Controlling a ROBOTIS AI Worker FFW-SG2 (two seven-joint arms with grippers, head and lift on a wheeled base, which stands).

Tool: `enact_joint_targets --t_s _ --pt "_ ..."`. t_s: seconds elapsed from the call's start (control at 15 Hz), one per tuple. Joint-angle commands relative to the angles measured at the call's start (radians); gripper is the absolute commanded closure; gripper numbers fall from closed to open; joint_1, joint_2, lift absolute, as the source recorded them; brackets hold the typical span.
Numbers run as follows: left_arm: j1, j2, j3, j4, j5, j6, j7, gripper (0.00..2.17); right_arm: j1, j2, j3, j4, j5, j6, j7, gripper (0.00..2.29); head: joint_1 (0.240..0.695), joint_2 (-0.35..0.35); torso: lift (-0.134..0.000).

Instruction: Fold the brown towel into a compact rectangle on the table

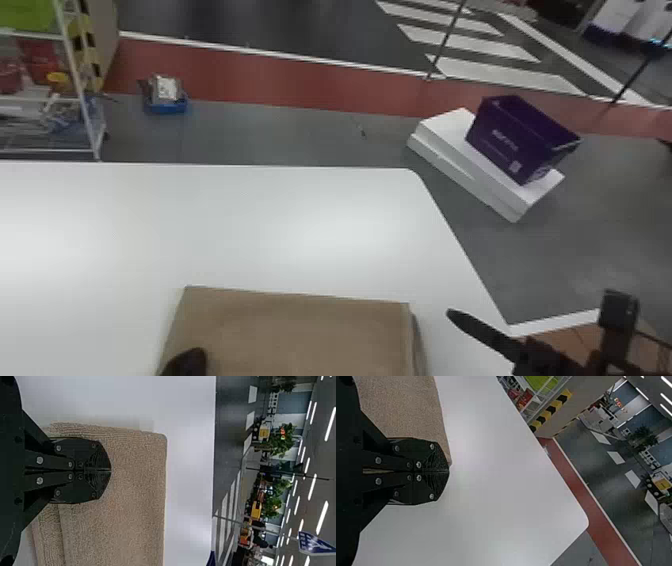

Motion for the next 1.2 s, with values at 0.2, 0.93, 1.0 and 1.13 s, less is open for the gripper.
enact_joint_targets --t_s 0.2,0.93,1.0,1.13 --pt "0.015 0.001 0.051 -0.015 0.006 -0.006 0.011 1.62 0.000 0.001 -0.004 -0.005 -0.004 0.003 0.000 1.95 0.695 -0.350 -0.124" --pt "0.055 -0.013 0.226 -0.021 0.088 -0.025 -0.018 1.62 -0.008 0.001 0.004 -0.012 0.000 0.009 -0.008 1.95 0.695 -0.350 -0.124" --pt "0.066 -0.013 0.243 -0.032 0.092 -0.025 -0.022 1.62 -0.008 0.001 0.004 -0.014 -0.001 0.012 -0.009 1.95 0.695 -0.350 -0.124" --pt "0.079 -0.015 0.257 -0.058 0.111 -0.028 -0.035 1.62 -0.008 0.001 -0.003 -0.014 -0.003 0.030 -0.009 1.93 0.695 -0.350 -0.124"
